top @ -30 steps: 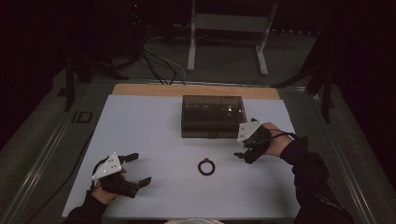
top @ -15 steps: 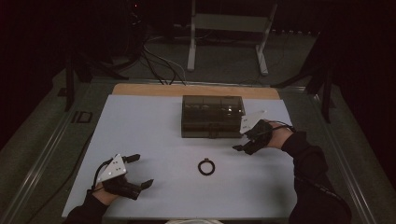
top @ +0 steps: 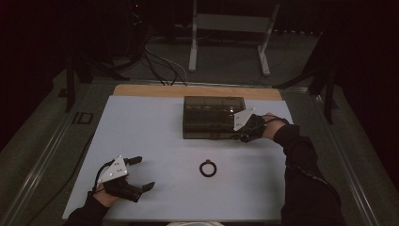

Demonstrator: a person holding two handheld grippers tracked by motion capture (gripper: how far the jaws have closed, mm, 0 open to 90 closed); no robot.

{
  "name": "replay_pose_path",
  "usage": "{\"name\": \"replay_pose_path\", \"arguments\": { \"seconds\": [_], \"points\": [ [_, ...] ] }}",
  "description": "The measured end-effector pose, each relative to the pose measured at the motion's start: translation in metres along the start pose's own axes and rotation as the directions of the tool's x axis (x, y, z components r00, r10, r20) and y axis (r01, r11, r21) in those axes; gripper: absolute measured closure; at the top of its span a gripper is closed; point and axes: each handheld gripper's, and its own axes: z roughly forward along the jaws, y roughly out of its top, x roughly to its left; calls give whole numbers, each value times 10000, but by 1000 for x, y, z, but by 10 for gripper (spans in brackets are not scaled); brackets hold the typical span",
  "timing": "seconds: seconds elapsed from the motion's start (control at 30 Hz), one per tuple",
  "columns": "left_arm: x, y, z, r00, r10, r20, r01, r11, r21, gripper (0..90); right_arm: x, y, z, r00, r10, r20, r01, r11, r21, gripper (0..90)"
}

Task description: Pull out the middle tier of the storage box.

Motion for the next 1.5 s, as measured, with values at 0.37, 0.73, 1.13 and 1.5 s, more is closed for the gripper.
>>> {"name": "replay_pose_path", "arguments": {
  "seconds": [0.37, 0.73, 1.13, 1.5],
  "points": [
    [2, 1, -3, 9989, -458, 111, 462, 9980, -420, 9, -15, 8, 17, 9979, -287, -578, 329, 9968, 729, 748],
    [1, 0, -2, 9997, -240, 67, 242, 9993, -286, 8, -21, 21, 32, 9922, -419, -1172, 594, 9870, 1495, 815],
    [3, -1, -2, 9996, -273, 61, 274, 9994, -211, 9, -24, 25, 36, 9886, -324, -1468, 601, 9803, 1883, 867],
    [3, -2, -2, 9995, -300, 68, 301, 9993, -200, 8, -24, 27, 34, 9836, -119, -1802, 479, 9792, 1970, 873]
  ]
}}
